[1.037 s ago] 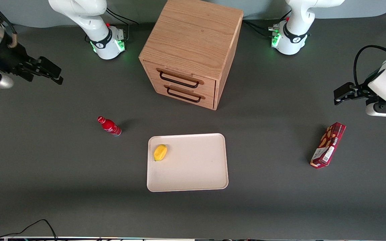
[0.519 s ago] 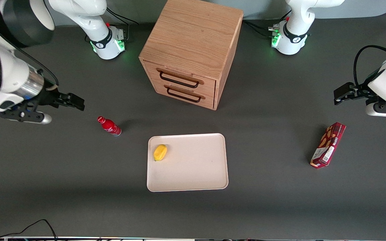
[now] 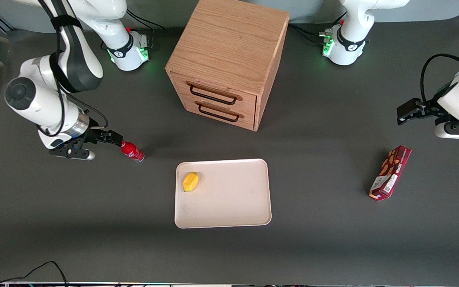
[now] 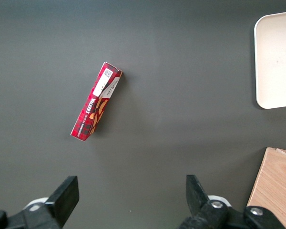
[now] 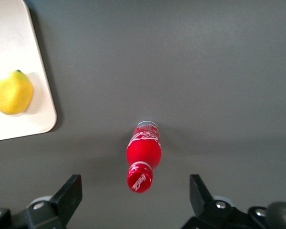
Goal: Place coke bottle on tray
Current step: 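Move the right gripper open toward the red Coca-Cola bottle, then close the right gripper around the bottle's body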
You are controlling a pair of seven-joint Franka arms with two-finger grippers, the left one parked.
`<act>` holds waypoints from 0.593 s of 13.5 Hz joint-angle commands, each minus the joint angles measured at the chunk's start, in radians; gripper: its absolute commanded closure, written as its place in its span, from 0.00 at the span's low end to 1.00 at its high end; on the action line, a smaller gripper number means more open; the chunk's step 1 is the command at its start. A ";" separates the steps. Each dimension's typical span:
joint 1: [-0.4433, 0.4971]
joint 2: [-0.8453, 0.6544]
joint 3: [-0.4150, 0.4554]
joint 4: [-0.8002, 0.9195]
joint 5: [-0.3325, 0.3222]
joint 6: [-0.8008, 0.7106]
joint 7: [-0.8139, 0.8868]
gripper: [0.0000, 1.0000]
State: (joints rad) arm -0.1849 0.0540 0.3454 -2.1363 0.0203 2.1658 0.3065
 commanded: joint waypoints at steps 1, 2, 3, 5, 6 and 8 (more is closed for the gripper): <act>-0.004 -0.011 0.004 -0.070 0.030 0.074 -0.033 0.00; -0.004 0.000 0.007 -0.070 0.030 0.087 -0.032 0.00; -0.005 0.009 0.010 -0.077 0.032 0.100 -0.030 0.00; -0.004 0.026 0.012 -0.096 0.052 0.143 -0.030 0.00; -0.004 0.038 0.012 -0.099 0.052 0.158 -0.029 0.00; -0.005 0.058 0.012 -0.099 0.055 0.170 -0.029 0.00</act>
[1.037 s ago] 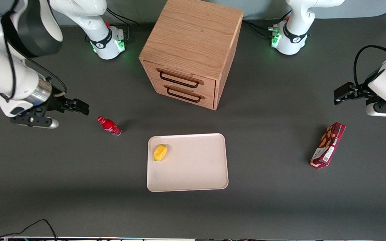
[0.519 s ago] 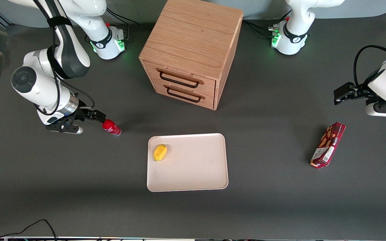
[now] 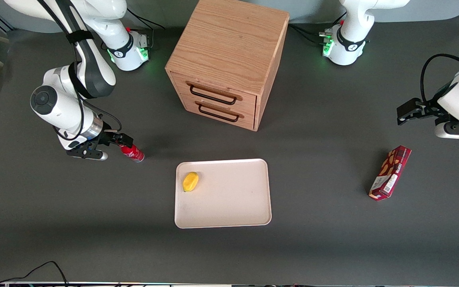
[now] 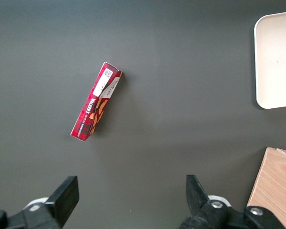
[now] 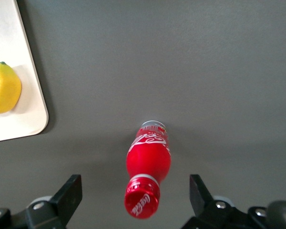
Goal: Place coke bottle on tray
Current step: 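Close the right gripper around the bottle's body, then lift the bottle and carry it toward the white tray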
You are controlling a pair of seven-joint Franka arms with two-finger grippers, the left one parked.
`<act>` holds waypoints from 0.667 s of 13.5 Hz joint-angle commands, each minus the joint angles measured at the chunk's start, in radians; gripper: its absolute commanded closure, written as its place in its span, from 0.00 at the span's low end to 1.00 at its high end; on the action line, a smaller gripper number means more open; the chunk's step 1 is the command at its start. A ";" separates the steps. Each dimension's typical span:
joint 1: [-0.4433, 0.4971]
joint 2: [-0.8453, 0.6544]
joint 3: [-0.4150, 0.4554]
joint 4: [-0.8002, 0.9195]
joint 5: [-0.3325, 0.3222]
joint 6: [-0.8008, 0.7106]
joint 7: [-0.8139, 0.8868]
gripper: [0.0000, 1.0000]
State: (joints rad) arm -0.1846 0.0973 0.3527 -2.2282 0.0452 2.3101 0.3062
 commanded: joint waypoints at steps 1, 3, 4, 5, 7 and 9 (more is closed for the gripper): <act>-0.004 0.018 0.005 -0.007 0.030 0.031 -0.029 0.02; -0.006 0.022 0.005 -0.007 0.030 0.028 -0.030 0.27; -0.006 0.022 0.006 -0.007 0.030 0.026 -0.030 0.50; -0.006 0.022 0.006 -0.008 0.030 0.025 -0.030 0.72; -0.006 0.022 0.011 -0.011 0.030 0.020 -0.030 1.00; -0.006 0.021 0.015 -0.010 0.030 0.018 -0.029 1.00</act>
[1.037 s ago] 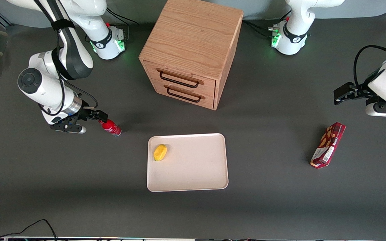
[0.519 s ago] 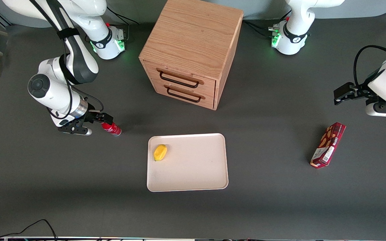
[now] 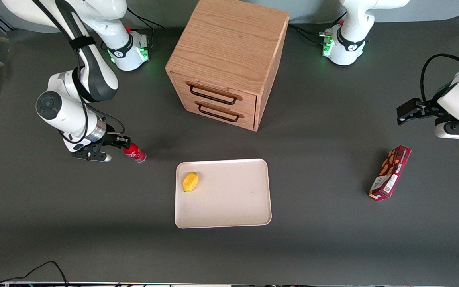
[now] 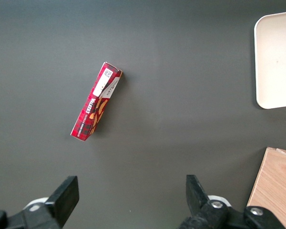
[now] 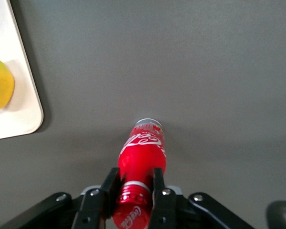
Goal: Place coke bottle on tray
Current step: 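Lift the bottle and carry it toward the white tray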
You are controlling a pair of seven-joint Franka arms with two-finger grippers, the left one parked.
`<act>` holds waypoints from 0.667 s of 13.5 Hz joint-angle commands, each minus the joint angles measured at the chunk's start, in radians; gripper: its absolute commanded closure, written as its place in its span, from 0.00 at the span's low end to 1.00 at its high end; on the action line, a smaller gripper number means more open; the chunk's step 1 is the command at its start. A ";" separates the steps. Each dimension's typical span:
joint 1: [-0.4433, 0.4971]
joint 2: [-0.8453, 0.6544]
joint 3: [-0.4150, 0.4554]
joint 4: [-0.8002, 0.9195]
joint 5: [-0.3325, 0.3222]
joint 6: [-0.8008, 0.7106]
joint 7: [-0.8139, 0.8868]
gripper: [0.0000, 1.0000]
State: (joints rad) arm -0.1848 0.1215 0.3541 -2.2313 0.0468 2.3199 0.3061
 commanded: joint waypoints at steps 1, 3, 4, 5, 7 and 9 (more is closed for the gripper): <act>-0.005 -0.008 0.028 -0.001 0.028 0.007 -0.025 1.00; -0.005 -0.026 0.032 0.066 0.028 -0.064 -0.016 1.00; -0.005 -0.035 0.034 0.143 0.028 -0.141 -0.013 1.00; -0.005 -0.036 0.034 0.238 0.028 -0.221 -0.009 1.00; 0.004 -0.013 0.037 0.437 0.027 -0.351 -0.007 1.00; 0.048 0.051 0.039 0.592 0.013 -0.404 0.020 1.00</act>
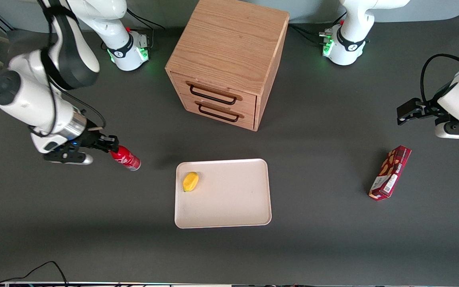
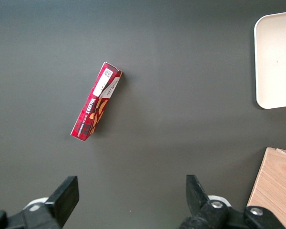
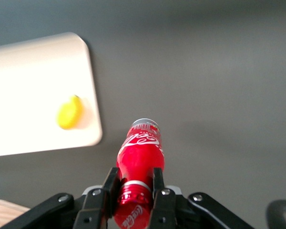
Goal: Place coke bottle on tray
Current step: 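Lift the bottle and carry it toward the white tray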
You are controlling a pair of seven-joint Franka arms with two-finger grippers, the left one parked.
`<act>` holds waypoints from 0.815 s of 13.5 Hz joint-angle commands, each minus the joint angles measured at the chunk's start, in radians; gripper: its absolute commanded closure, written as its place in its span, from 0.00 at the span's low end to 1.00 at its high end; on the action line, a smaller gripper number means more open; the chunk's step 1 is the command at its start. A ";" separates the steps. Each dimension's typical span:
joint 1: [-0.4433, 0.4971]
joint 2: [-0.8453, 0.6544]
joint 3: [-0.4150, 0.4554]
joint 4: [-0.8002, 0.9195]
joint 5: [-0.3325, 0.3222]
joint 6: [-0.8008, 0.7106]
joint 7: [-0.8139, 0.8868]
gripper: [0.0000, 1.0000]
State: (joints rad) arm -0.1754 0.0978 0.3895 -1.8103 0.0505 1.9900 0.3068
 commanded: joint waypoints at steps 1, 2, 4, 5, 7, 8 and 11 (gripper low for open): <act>0.069 0.133 0.000 0.265 -0.001 -0.112 0.050 1.00; 0.112 0.210 -0.001 0.375 -0.045 -0.158 0.101 1.00; 0.213 0.366 -0.009 0.573 -0.115 -0.227 0.210 1.00; 0.252 0.426 -0.017 0.626 -0.120 -0.230 0.251 1.00; 0.327 0.518 -0.070 0.687 -0.129 -0.221 0.278 1.00; 0.373 0.557 -0.117 0.733 -0.129 -0.221 0.281 1.00; 0.468 0.626 -0.233 0.789 -0.127 -0.140 0.276 1.00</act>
State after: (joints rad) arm 0.2363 0.6727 0.2207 -1.1254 -0.0620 1.8315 0.5585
